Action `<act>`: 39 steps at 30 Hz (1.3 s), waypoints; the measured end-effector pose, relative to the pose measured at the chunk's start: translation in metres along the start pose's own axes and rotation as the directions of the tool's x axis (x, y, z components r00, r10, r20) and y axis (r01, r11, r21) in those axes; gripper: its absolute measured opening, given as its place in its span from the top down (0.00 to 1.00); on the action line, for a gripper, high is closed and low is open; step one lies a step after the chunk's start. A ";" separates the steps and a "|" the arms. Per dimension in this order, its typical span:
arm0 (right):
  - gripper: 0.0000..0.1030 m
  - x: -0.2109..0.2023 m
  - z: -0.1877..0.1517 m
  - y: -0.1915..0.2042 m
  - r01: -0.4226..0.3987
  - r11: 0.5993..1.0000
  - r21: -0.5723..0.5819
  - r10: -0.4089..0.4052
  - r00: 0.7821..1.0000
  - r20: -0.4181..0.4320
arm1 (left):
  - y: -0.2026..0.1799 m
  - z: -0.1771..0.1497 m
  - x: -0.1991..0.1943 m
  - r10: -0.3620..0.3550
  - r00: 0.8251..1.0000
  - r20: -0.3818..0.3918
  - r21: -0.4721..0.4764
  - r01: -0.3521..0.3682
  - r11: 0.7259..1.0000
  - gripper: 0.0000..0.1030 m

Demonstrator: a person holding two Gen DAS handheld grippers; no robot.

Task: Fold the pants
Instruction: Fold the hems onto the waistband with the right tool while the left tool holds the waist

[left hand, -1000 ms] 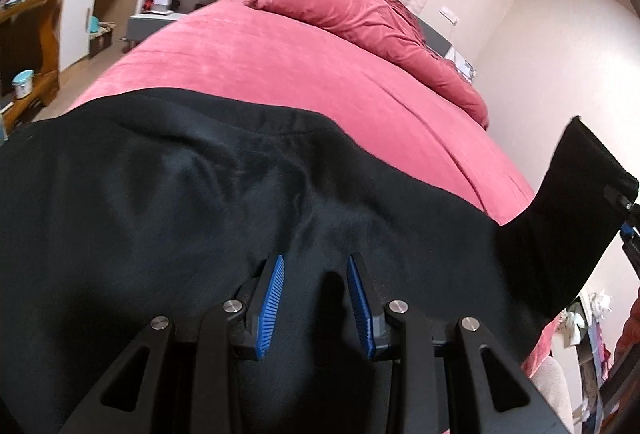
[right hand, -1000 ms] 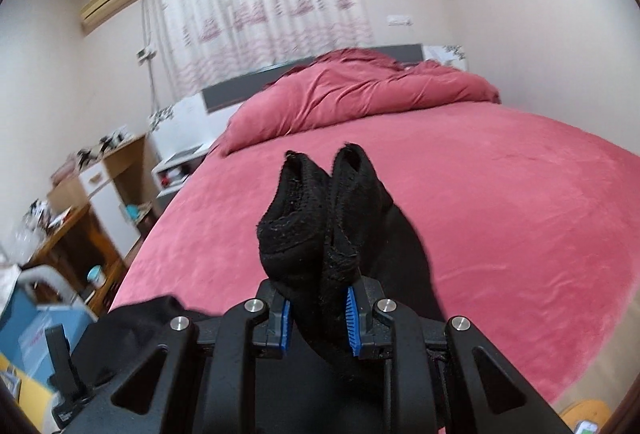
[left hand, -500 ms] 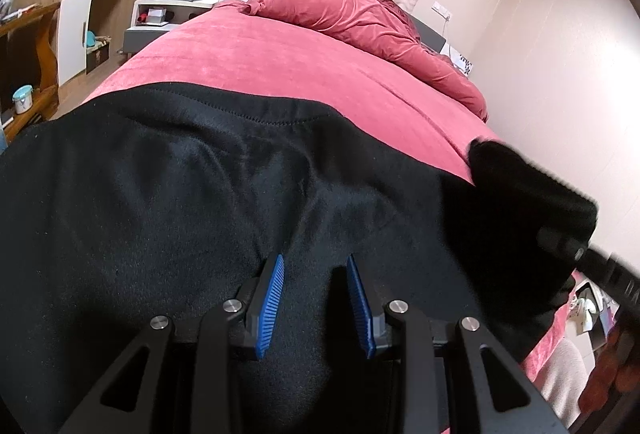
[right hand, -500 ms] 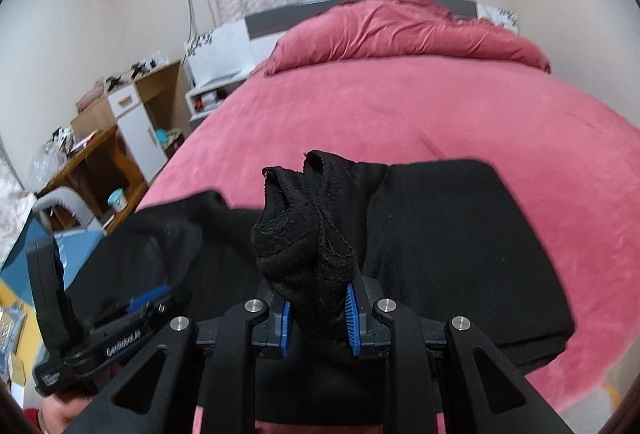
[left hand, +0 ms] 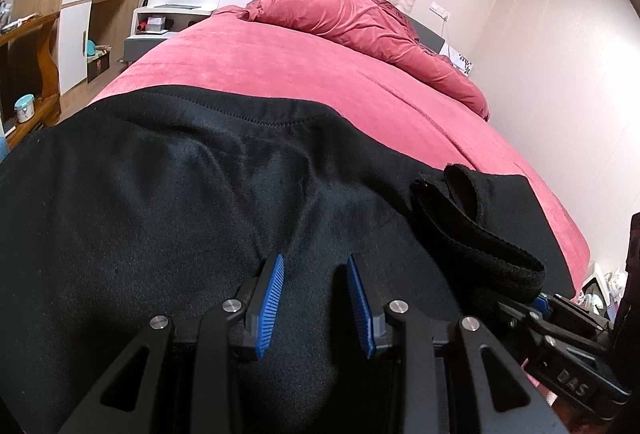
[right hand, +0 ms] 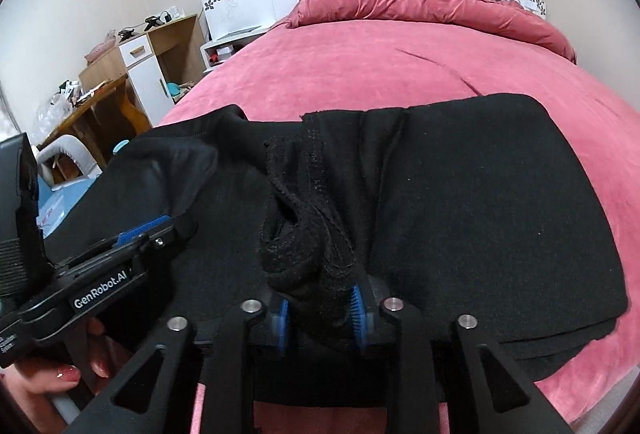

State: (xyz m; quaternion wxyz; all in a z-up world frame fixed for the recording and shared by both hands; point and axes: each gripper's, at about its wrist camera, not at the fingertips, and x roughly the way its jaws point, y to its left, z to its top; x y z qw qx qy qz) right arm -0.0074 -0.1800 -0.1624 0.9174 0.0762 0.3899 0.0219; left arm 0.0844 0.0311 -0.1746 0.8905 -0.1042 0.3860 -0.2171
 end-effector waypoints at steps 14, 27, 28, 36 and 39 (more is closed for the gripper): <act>0.33 -0.072 0.013 -0.073 0.287 0.955 0.072 -0.296 0.934 0.202 | -0.016 0.016 -0.018 -0.122 0.992 -0.034 -0.094 0.118 0.989 0.54; 0.43 -0.045 -0.001 -0.125 0.326 0.910 0.256 -0.342 0.939 0.022 | -0.085 0.026 0.050 -0.177 0.955 -0.237 -0.036 0.173 0.984 0.51; 0.43 -0.044 0.000 -0.125 0.336 0.909 0.246 -0.351 0.936 0.018 | -0.084 0.025 0.049 -0.178 0.959 -0.219 -0.043 0.173 0.984 0.52; 0.37 -0.048 0.000 -0.120 0.343 0.914 0.217 -0.360 0.932 0.044 | -0.080 0.021 0.028 -0.228 0.949 -0.217 -0.049 0.223 0.974 0.85; 0.37 -0.052 0.000 -0.120 0.319 0.922 0.221 -0.341 0.937 0.069 | -0.067 0.016 0.017 -0.244 0.948 -0.203 -0.092 0.230 0.969 0.85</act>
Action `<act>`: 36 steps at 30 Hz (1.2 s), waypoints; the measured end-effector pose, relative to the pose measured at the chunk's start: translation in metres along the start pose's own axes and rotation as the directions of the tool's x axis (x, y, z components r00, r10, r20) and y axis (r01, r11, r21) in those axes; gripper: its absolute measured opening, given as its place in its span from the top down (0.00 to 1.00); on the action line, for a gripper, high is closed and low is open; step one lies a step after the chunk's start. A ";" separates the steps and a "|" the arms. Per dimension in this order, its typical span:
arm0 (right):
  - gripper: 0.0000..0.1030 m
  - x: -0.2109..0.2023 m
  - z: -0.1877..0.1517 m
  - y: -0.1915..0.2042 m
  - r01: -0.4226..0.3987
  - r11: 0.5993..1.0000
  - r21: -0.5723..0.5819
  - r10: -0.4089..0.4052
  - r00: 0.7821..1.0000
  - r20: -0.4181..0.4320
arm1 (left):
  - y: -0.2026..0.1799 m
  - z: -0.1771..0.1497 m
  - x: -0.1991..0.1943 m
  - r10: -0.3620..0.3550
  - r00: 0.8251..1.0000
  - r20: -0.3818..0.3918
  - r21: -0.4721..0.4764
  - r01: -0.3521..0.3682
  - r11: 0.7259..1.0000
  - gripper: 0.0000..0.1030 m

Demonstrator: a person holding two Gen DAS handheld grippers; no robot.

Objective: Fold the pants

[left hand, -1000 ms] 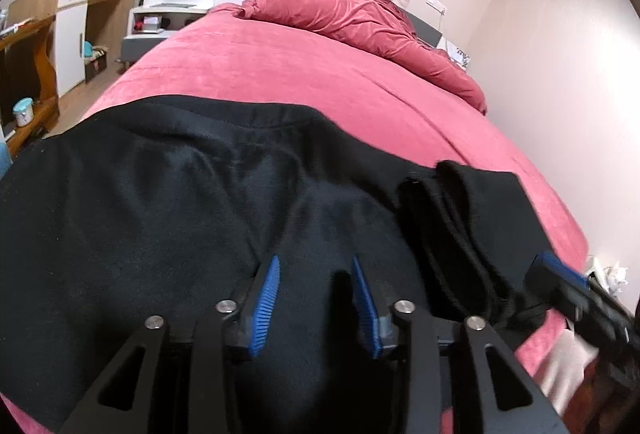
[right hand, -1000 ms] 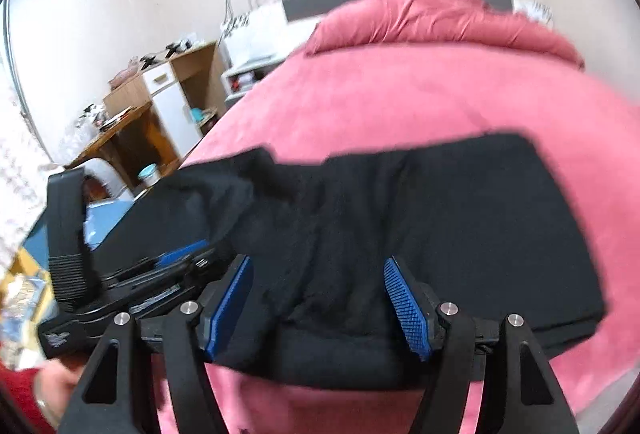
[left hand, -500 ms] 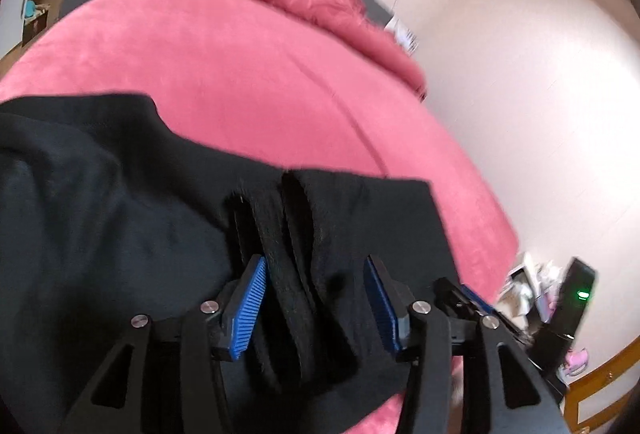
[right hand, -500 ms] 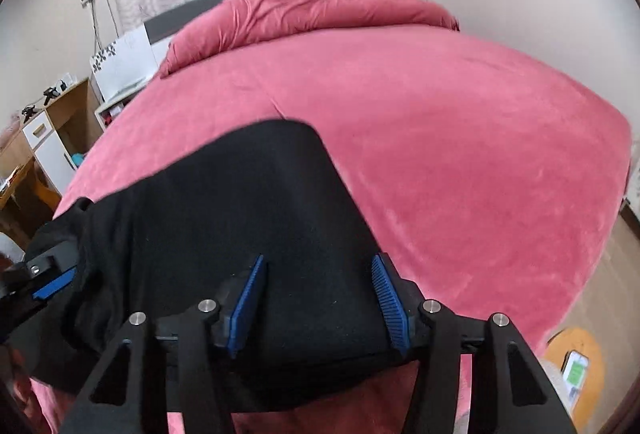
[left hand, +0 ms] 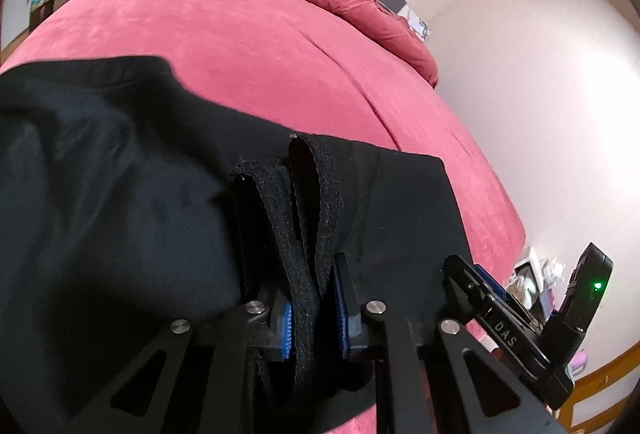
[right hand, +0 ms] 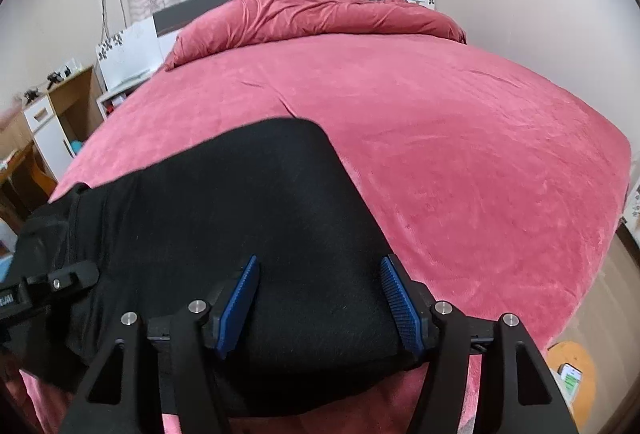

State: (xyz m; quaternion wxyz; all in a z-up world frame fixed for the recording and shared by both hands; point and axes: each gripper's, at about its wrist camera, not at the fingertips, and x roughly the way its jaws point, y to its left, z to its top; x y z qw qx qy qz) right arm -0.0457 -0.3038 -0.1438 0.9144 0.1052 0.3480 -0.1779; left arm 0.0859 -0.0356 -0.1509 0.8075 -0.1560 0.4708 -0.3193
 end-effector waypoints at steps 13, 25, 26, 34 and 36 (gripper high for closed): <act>0.36 0.011 -0.002 0.014 0.005 0.997 -0.082 -0.010 0.998 -0.058 | 0.021 -0.008 -0.004 0.016 0.999 -0.037 -0.040 -0.018 0.999 0.76; 0.36 0.010 -0.003 0.014 0.003 0.998 -0.068 -0.007 0.998 -0.060 | 0.098 -0.043 -0.126 0.053 0.992 0.116 -0.351 -0.009 0.936 0.68; 0.35 0.010 -0.003 0.014 0.002 0.998 -0.068 -0.006 0.998 -0.060 | 0.107 -0.050 -0.137 0.066 0.990 0.122 -0.396 -0.012 0.918 0.67; 0.35 0.010 -0.002 0.014 0.004 0.998 -0.069 -0.009 0.998 -0.060 | 0.144 -0.092 -0.154 -0.083 0.991 0.103 -0.663 0.131 0.737 0.67; 0.35 0.011 -0.002 0.014 0.004 0.998 -0.070 -0.009 0.998 -0.061 | 0.148 -0.095 -0.143 -0.092 0.994 0.062 -0.677 0.110 0.728 0.63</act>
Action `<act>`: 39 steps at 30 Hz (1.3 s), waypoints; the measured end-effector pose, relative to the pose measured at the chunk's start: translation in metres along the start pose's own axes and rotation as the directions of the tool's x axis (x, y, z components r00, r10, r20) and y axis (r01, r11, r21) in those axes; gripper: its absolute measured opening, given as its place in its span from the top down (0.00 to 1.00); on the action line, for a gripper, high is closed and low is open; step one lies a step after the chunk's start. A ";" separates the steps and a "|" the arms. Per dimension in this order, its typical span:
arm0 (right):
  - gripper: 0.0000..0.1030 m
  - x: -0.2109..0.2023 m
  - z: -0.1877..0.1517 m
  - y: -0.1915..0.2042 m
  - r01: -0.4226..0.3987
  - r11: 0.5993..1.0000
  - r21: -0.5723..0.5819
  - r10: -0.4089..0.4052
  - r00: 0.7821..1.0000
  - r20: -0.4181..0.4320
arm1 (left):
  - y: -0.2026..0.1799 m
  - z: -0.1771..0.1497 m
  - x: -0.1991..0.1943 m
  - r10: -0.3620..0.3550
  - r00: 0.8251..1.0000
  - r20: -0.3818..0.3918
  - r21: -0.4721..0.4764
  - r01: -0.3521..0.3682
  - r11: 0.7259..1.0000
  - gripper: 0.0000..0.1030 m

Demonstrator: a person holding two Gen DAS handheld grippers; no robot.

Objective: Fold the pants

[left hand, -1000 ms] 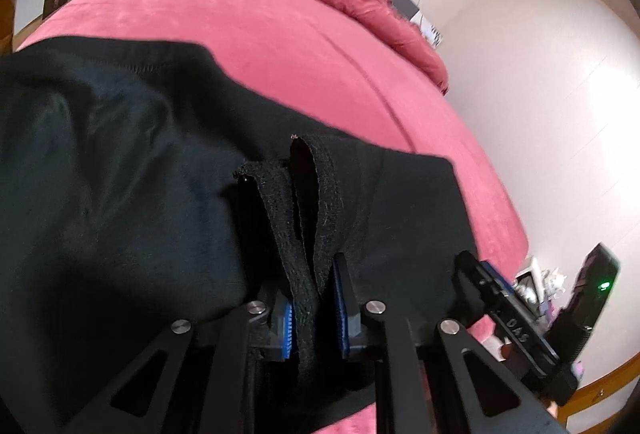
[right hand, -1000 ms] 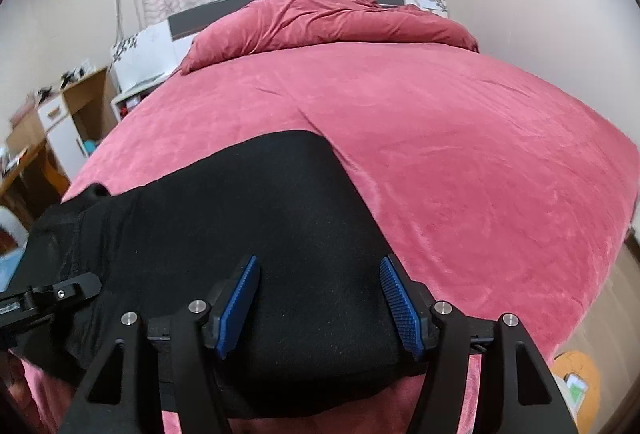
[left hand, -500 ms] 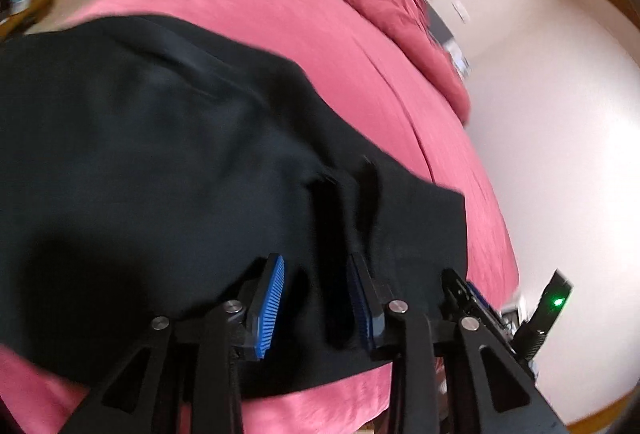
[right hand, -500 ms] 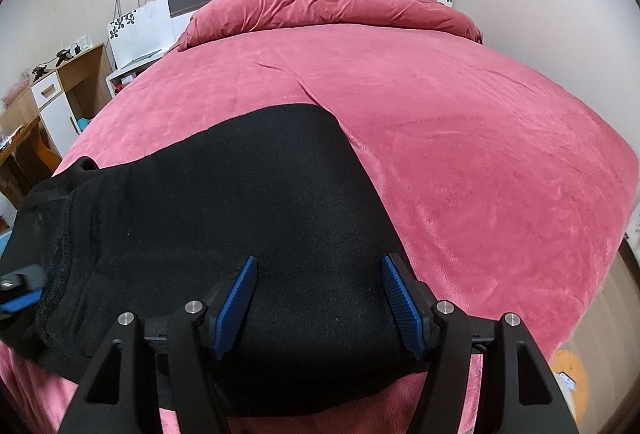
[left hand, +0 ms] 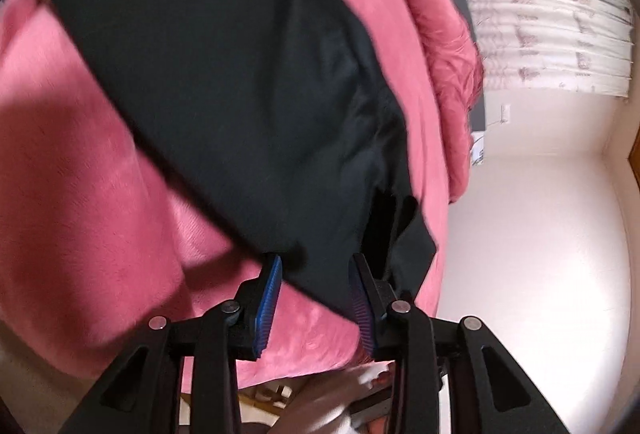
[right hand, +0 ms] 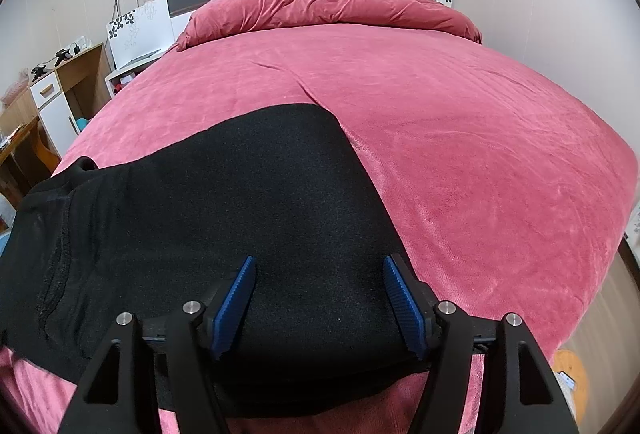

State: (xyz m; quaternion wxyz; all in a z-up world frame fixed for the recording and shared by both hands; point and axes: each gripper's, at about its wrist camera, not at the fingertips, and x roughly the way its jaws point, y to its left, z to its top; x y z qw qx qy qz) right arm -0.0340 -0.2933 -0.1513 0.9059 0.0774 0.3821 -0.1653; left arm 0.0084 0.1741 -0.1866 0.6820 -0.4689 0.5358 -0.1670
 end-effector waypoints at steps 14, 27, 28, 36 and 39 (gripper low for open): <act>0.35 -0.001 -0.002 0.000 -0.012 1.000 0.020 0.012 1.000 0.002 | -0.008 0.030 -0.016 0.062 0.931 0.359 0.077 -0.096 0.992 0.53; 0.35 -0.001 -0.001 0.001 -0.008 1.000 0.019 0.008 1.000 0.002 | 0.019 0.067 -0.059 0.121 0.907 0.404 -0.097 -0.089 0.991 0.52; 0.35 -0.001 -0.001 0.001 -0.010 1.000 0.020 0.010 1.000 0.002 | 0.019 0.064 -0.057 0.123 0.919 0.375 -0.121 -0.083 0.989 0.52; 0.35 -0.002 -0.001 0.001 -0.013 1.000 0.025 0.013 1.000 0.003 | 0.020 0.045 -0.030 0.084 0.977 0.198 -0.269 -0.029 0.963 0.50; 0.35 -0.002 -0.001 -0.001 -0.017 0.999 0.028 0.017 1.000 0.003 | 0.016 0.043 -0.027 0.144 0.972 0.188 -0.246 -0.096 0.965 0.50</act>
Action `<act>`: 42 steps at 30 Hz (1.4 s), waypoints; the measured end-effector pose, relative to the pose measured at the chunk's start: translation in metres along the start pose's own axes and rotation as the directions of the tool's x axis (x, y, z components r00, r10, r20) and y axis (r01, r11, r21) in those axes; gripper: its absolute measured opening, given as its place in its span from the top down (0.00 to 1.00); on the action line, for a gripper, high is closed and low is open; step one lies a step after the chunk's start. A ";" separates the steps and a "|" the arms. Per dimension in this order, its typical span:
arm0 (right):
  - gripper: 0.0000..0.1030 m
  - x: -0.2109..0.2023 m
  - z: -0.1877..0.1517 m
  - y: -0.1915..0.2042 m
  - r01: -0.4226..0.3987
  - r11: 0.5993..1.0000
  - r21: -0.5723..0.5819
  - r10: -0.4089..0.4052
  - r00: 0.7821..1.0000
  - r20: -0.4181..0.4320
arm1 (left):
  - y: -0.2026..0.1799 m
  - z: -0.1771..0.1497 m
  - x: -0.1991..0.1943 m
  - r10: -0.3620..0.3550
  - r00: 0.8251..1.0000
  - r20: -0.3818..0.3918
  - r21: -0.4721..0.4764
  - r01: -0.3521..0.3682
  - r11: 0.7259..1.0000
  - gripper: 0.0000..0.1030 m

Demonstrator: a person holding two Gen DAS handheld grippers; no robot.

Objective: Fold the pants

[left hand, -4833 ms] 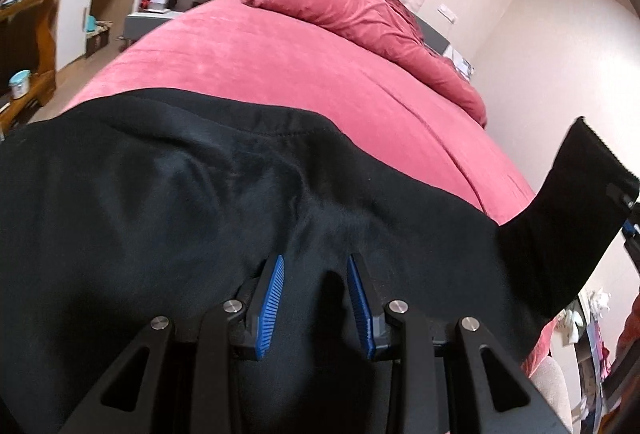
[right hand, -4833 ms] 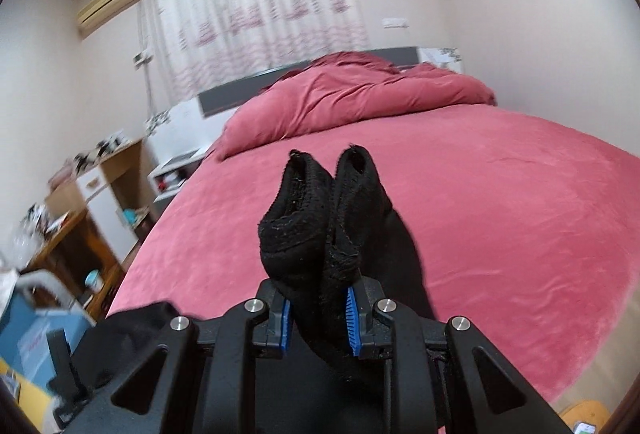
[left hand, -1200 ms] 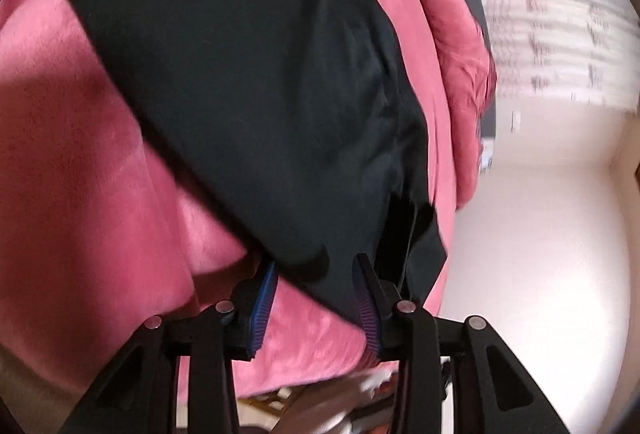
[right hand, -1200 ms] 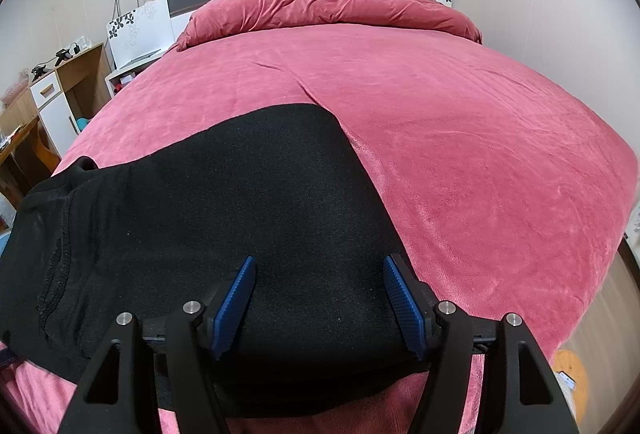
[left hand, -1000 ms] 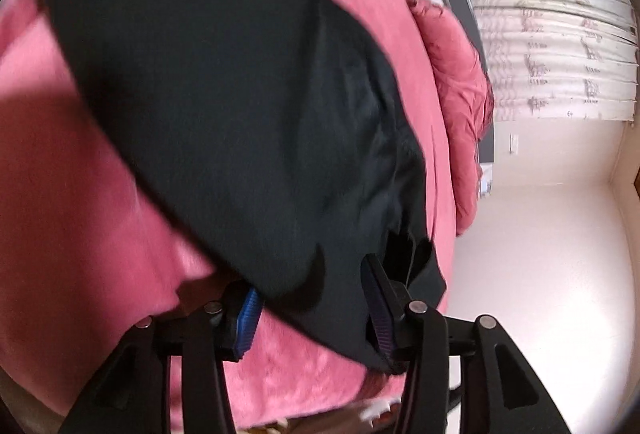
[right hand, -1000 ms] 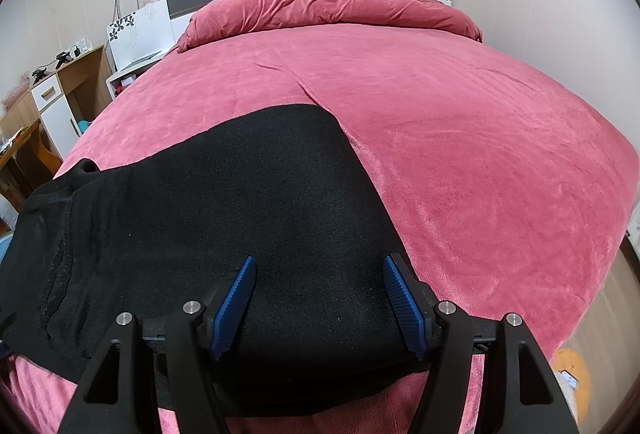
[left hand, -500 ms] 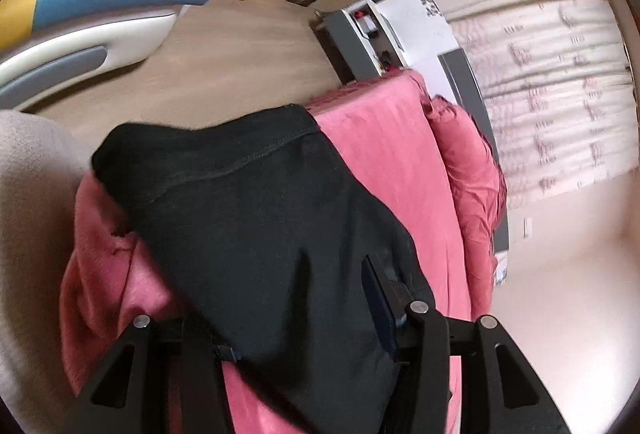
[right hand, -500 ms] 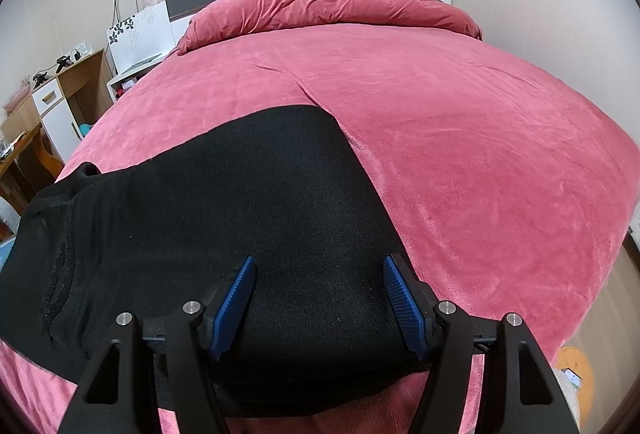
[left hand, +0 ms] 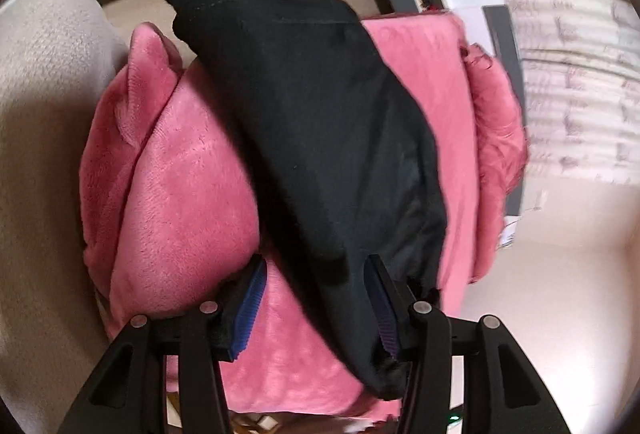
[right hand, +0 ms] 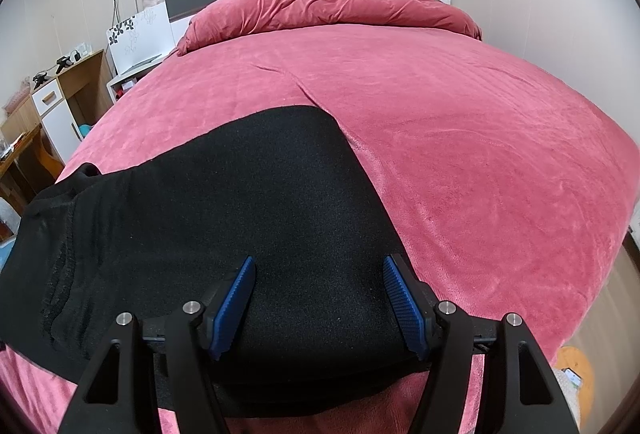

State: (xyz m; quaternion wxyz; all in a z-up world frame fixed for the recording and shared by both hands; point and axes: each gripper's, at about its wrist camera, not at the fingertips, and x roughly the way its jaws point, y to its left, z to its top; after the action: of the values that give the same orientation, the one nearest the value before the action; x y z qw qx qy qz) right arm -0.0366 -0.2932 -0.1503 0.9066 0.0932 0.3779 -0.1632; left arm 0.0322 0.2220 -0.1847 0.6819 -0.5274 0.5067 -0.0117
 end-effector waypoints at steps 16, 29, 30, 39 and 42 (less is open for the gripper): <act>0.35 -0.001 0.000 -0.002 -0.008 1.000 0.016 0.008 1.000 -0.003 | 0.006 0.013 0.009 -0.111 0.971 0.214 -0.020 0.118 0.993 0.52; 0.35 -0.001 0.000 -0.002 -0.009 1.000 0.020 0.009 1.000 -0.004 | 0.034 0.055 0.006 -0.282 0.900 0.332 -0.017 0.304 0.952 0.53; 0.35 -0.001 0.000 -0.002 -0.008 1.000 0.020 0.008 1.000 -0.004 | 0.034 0.056 0.006 -0.290 0.901 0.321 -0.009 0.309 0.951 0.54; 0.35 -0.022 0.002 0.000 -0.050 0.999 0.022 0.047 0.994 0.102 | 0.021 0.054 -0.016 -0.318 0.911 0.261 0.059 0.314 0.948 0.87; 0.45 -0.033 0.003 0.015 -0.129 0.990 -0.052 0.135 0.982 0.132 | -0.008 0.042 -0.031 -0.326 0.906 0.271 0.188 0.282 0.941 0.87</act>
State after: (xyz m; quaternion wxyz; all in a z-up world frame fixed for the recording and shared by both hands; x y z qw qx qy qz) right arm -0.0504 -0.2725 -0.1239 0.9408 0.0871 0.3119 -0.1006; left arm 0.0508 0.2654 -0.1611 0.7768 -0.5447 0.3070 -0.0749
